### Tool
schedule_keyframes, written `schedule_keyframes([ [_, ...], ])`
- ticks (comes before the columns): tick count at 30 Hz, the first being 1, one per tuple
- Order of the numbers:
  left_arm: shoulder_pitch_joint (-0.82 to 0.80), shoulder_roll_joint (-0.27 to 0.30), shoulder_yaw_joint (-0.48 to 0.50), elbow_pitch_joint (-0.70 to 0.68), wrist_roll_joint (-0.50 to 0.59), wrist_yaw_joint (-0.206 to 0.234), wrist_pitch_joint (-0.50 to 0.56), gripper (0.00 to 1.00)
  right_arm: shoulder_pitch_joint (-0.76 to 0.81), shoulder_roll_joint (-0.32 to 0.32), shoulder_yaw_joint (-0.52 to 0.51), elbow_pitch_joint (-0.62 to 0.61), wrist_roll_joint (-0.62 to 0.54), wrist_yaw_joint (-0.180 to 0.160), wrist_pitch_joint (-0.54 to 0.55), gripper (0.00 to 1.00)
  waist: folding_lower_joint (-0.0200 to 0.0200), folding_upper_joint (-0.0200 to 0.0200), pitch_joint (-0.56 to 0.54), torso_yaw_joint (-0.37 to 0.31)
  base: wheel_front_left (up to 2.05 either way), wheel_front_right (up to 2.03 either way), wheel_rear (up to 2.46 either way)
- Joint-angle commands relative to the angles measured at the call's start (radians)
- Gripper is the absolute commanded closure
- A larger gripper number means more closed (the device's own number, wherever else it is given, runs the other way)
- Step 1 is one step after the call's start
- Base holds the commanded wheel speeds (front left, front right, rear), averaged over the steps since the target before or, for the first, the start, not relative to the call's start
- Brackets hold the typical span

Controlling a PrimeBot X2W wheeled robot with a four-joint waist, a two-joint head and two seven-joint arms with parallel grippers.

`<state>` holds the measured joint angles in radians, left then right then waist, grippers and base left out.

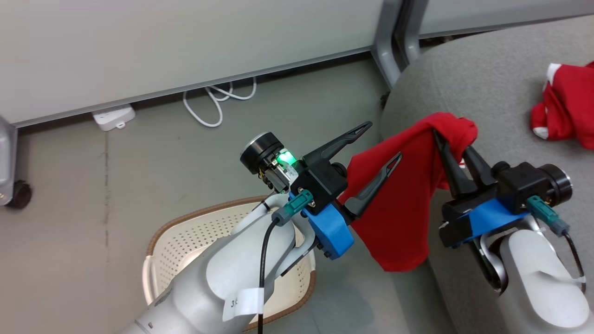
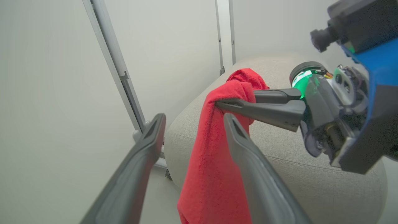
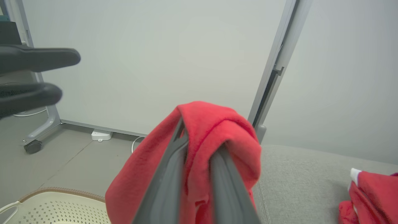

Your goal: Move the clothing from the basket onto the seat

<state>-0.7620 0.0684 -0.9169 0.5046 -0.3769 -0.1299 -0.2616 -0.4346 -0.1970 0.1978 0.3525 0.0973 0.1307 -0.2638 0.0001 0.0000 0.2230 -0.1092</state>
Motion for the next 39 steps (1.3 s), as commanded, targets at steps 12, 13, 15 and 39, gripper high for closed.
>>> schedule_keyframes([
  [12, -0.002, 0.003, -0.046, -0.003, 0.007, -0.001, -0.005, 0.0, 0.068, -0.004, -0.143, -0.086, -0.02, 0.0, -0.001, 1.0, -0.0001, 0.0, 0.053, -0.134, 0.0, 0.0, 0.0],
  [13, 0.0, 0.003, -0.055, -0.001, 0.007, -0.001, -0.005, 0.0, 0.078, -0.001, -0.161, -0.093, -0.021, 0.0, -0.001, 1.0, -0.0001, 0.0, 0.059, -0.149, 0.0, 0.0, 0.0],
  [15, 0.002, 0.002, -0.06, -0.001, 0.006, -0.001, -0.005, 0.0, 0.083, 0.001, -0.168, -0.097, -0.022, 0.0, -0.001, 1.0, -0.0001, 0.0, 0.063, -0.155, 0.0, 0.0, 0.0],
  [39, -0.017, 0.013, -0.077, -0.006, 0.004, 0.004, -0.005, 0.0, 0.002, 0.006, -0.268, -0.165, -0.022, 0.0, -0.001, 1.0, -0.0001, 0.0, 0.121, -0.19, 0.0, 0.0, 0.0],
])
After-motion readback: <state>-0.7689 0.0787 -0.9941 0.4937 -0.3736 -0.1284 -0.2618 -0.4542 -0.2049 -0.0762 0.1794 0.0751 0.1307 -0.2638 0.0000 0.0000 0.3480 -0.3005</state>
